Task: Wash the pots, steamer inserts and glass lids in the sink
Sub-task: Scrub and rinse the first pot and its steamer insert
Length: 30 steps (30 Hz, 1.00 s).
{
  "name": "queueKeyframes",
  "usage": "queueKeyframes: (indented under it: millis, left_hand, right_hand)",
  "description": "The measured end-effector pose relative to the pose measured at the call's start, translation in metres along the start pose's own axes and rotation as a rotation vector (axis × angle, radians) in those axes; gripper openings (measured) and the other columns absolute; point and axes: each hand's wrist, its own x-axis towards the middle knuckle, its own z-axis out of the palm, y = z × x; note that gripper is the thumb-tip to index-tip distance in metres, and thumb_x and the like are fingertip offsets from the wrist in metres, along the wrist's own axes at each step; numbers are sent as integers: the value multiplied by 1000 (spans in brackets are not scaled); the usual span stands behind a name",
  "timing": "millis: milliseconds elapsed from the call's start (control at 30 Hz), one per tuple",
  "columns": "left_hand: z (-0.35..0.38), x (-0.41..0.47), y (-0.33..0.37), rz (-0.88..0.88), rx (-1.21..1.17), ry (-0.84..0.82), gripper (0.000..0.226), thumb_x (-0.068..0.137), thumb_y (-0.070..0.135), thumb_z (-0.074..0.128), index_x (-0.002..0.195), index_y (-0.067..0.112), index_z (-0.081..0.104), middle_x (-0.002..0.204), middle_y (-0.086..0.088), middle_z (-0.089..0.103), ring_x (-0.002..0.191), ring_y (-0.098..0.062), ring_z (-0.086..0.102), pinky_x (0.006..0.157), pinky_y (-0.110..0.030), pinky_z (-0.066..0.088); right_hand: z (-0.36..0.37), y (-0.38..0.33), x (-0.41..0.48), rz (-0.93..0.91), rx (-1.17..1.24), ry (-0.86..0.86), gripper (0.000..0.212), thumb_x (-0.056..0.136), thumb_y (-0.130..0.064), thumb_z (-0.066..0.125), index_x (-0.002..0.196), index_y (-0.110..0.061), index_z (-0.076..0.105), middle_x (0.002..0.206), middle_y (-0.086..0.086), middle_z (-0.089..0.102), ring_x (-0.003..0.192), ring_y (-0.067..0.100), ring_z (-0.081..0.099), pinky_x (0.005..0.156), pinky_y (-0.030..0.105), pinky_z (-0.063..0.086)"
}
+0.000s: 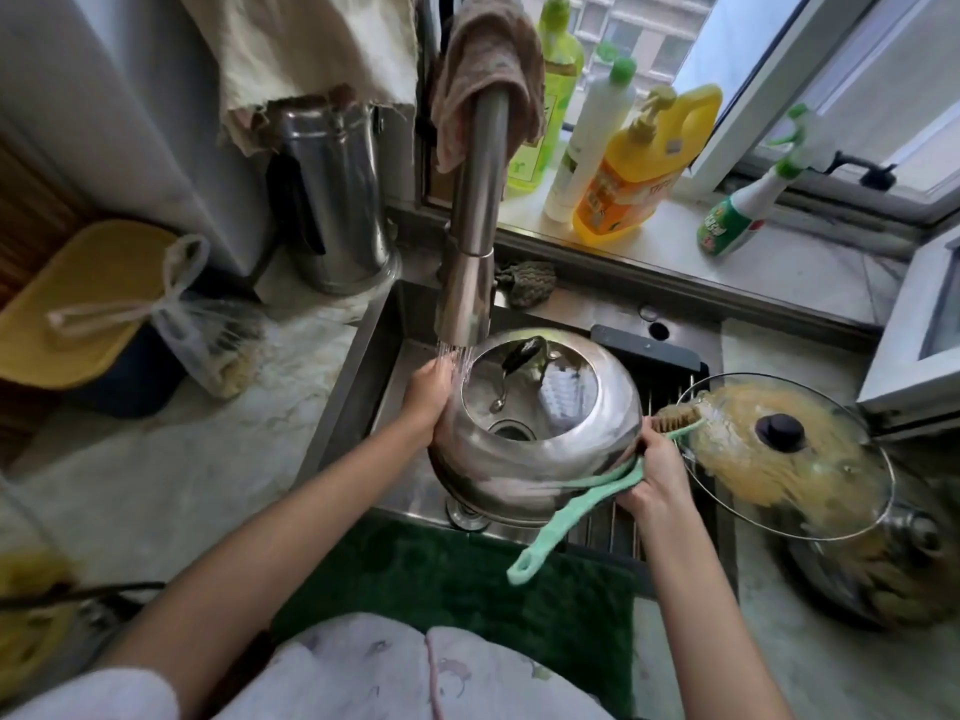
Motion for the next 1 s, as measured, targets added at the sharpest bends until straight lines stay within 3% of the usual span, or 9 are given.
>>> queueKeyframes:
  millis: [167, 267, 333, 433, 533, 667, 767, 900, 1000]
  left_hand:
    - [17, -32, -33, 389, 465, -37, 45, 101, 20, 35, 146, 19, 34, 154, -13, 26, 136, -28, 32, 111, -41, 31]
    - [7, 5, -14, 385, 466, 30, 37, 99, 11, 32, 122, -4, 56, 119, -27, 58, 106, -38, 58, 86, -45, 51]
    - [0, 24, 5, 189, 569, -30, 38, 100, 20, 35, 116, -5, 58, 91, -10, 59, 92, -32, 57, 87, -36, 48]
    - [6, 16, 26, 387, 515, -328, 49, 98, 37, 31, 130, 8, 54, 95, 2, 52, 91, -10, 46, 96, -31, 42]
    - [5, 5, 32, 574, 377, -444, 44, 98, 33, 34, 129, 9, 54, 113, 10, 55, 106, -1, 49, 103, -18, 34]
    - [-16, 16, 34, 278, 354, -364, 45, 98, 26, 48, 137, 5, 46, 136, -10, 51, 128, -25, 46, 108, -33, 35]
    - [-15, 19, 26, 201, 182, -94, 39, 98, 0, 35, 136, -5, 39, 138, -22, 44, 131, -32, 41, 110, -34, 30]
    - [18, -42, 2, 271, 84, 174, 53, 99, 14, 40, 147, 21, 18, 157, -7, 10, 144, -17, 12, 116, -25, 11]
    - [9, -35, 0, 310, -109, 176, 46, 95, 19, 50, 138, 26, 36, 149, 3, 24, 136, -7, 24, 108, -11, 20]
  right_hand:
    - [12, -14, 5, -54, -131, -9, 35, 96, -39, 49, 113, -11, 61, 117, 14, 64, 103, 33, 62, 92, 50, 48]
    - [16, -21, 7, -31, -229, -111, 39, 95, -39, 51, 117, -9, 61, 112, 16, 65, 105, 35, 61, 94, 51, 48]
    - [19, -25, 8, -35, -326, -186, 31, 94, -35, 52, 107, -9, 62, 98, 14, 67, 94, 33, 64, 90, 49, 50]
    - [31, -24, 4, -55, -458, -263, 23, 95, -30, 53, 98, -9, 62, 78, 10, 65, 68, 25, 62, 66, 37, 56]
    - [49, -18, 2, -125, -580, -258, 24, 95, -30, 54, 94, -8, 64, 71, 6, 69, 64, 20, 65, 65, 33, 52]
    - [74, -7, -8, -293, -688, -266, 22, 94, -30, 56, 87, -13, 67, 86, 8, 68, 81, 22, 63, 77, 32, 48]
    - [98, 17, -15, -439, -830, -310, 25, 94, -27, 55, 77, -12, 65, 76, 7, 61, 70, 19, 55, 65, 30, 44]
    - [118, 68, -19, -627, -965, -261, 29, 91, -16, 55, 66, -3, 60, 60, 5, 57, 61, 18, 51, 54, 30, 34]
    - [110, 84, -26, -637, -876, -256, 36, 94, -21, 53, 62, -6, 54, 57, 6, 53, 55, 16, 47, 51, 28, 32]
